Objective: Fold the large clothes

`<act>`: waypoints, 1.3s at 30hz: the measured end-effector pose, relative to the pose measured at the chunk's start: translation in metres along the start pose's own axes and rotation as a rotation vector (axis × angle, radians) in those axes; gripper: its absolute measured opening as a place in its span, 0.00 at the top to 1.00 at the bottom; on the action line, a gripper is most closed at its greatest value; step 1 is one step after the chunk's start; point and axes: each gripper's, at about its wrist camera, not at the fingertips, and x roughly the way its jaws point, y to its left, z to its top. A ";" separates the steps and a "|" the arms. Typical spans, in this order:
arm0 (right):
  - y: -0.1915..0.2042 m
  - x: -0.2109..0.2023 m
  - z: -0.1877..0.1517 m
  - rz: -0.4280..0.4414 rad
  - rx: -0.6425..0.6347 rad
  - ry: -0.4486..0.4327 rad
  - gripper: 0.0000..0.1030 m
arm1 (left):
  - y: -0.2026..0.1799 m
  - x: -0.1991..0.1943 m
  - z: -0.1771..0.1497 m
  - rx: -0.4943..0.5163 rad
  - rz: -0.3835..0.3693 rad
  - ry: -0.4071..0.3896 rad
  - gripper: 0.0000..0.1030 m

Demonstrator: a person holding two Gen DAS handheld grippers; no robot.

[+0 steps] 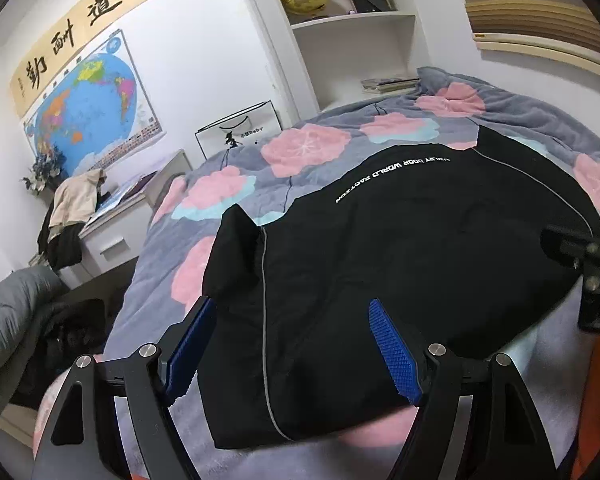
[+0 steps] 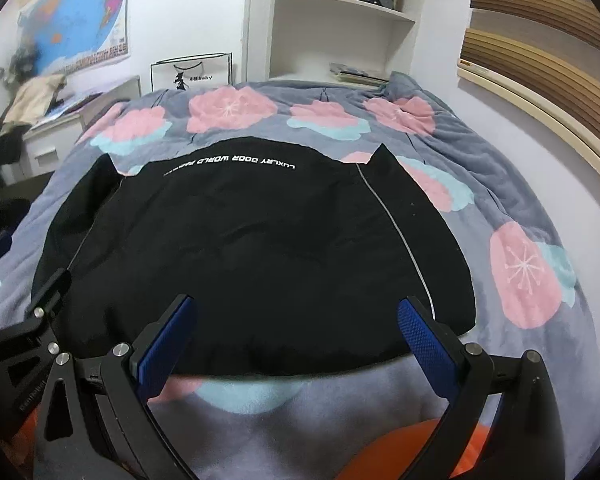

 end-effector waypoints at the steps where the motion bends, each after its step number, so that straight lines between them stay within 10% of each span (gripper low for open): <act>1: 0.001 0.001 0.000 0.001 -0.002 0.003 0.02 | 0.001 0.000 0.000 -0.003 0.000 0.002 0.23; 39: -0.003 0.030 -0.005 0.031 0.057 0.131 0.02 | 0.008 0.007 -0.001 -0.041 -0.020 0.045 0.23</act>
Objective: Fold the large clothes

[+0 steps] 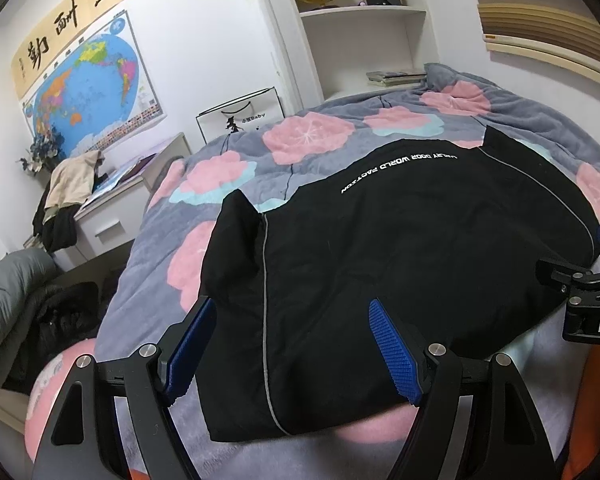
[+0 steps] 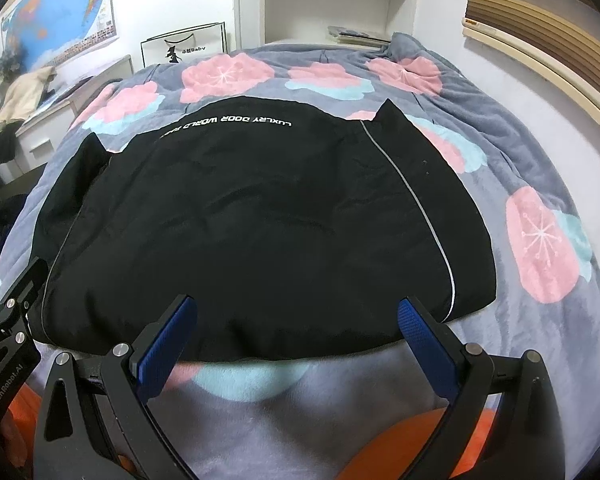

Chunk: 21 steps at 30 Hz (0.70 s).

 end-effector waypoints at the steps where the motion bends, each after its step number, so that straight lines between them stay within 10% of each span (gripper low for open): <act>1: 0.000 0.000 0.000 0.001 0.000 0.002 0.02 | 0.001 0.000 0.000 -0.001 0.000 0.000 0.23; 21: 0.002 0.009 -0.002 0.011 0.014 0.044 0.02 | 0.005 0.006 -0.001 -0.018 -0.009 0.040 0.23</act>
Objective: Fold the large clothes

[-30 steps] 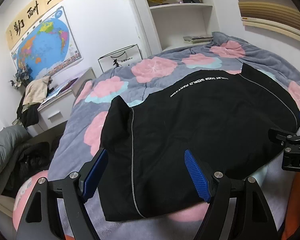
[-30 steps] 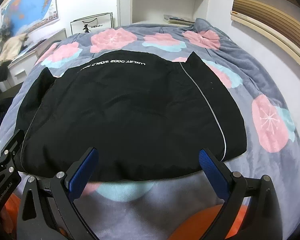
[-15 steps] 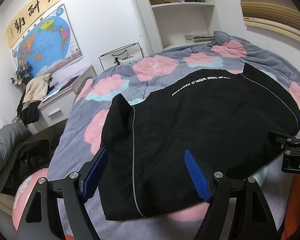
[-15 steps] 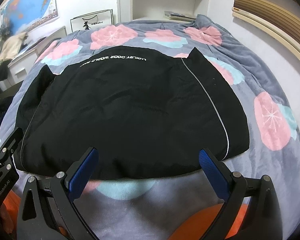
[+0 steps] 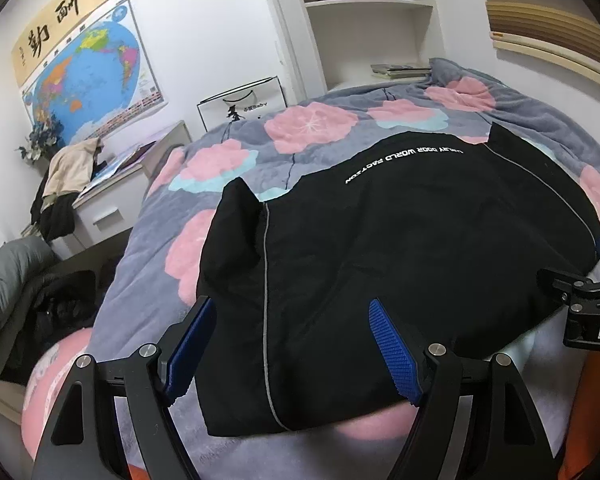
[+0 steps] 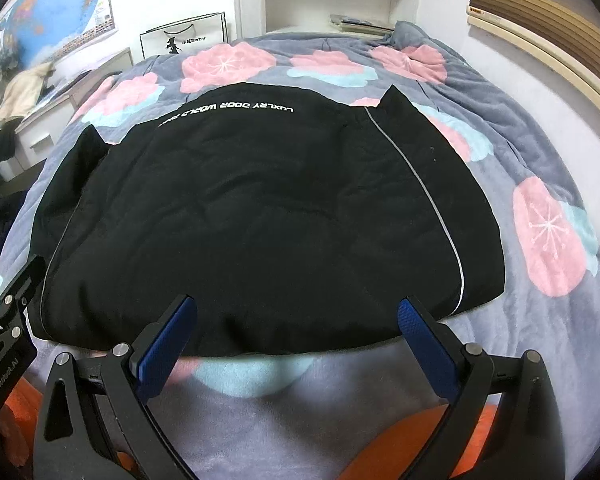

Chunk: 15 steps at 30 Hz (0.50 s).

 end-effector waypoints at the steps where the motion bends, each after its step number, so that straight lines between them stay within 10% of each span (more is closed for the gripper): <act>1: -0.001 0.001 0.000 0.001 0.003 0.002 0.02 | -0.001 0.000 0.000 0.004 -0.001 0.000 0.23; 15: 0.003 0.003 0.000 -0.011 -0.012 0.007 0.02 | 0.003 -0.004 0.000 0.005 -0.008 -0.028 0.23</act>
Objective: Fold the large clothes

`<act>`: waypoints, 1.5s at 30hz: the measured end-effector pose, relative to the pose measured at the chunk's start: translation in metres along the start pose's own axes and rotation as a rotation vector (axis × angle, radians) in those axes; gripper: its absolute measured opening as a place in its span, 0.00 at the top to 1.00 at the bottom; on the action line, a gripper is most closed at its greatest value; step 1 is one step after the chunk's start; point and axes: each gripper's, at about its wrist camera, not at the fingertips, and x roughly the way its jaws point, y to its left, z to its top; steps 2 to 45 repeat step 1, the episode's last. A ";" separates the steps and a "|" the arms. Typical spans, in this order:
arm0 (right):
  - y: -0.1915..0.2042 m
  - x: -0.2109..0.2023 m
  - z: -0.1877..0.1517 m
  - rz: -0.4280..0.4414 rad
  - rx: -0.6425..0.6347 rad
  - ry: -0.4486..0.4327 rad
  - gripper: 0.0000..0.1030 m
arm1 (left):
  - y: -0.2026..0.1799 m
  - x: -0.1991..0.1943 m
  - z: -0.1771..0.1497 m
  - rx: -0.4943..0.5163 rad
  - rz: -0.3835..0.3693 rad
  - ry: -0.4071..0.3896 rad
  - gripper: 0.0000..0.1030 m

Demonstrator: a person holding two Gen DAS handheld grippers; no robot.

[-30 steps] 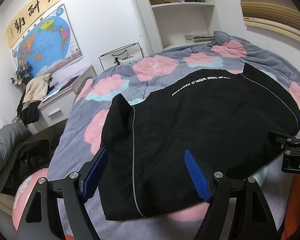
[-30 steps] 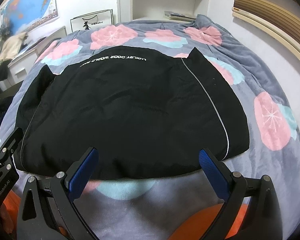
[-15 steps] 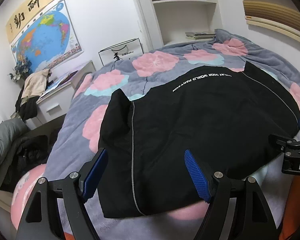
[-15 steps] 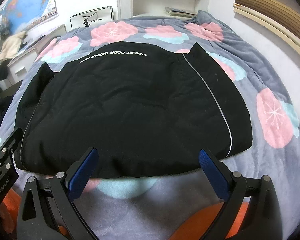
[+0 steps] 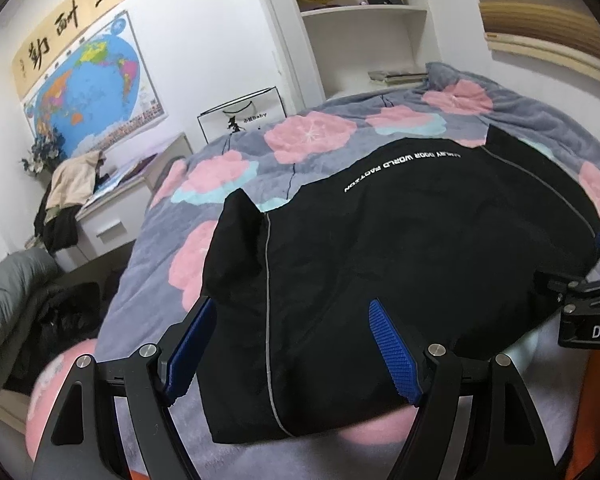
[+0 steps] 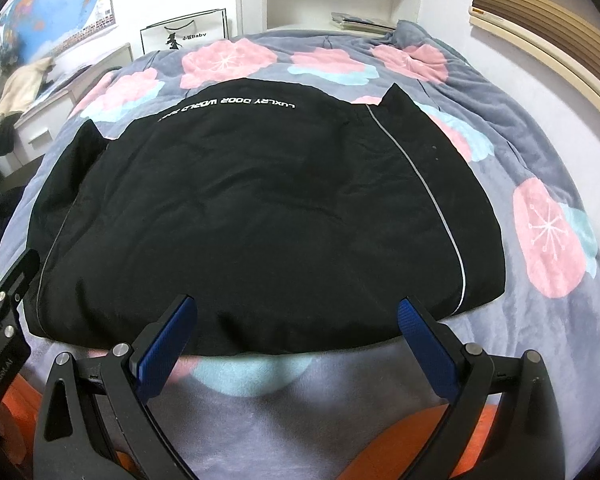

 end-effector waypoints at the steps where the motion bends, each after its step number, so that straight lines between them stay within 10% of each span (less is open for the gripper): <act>1: 0.000 0.000 0.000 0.000 0.001 0.001 0.02 | 0.002 0.002 0.000 -0.016 -0.026 0.020 0.23; 45: 0.000 0.000 0.000 0.000 0.001 0.001 0.02 | 0.002 0.002 0.000 -0.016 -0.026 0.020 0.23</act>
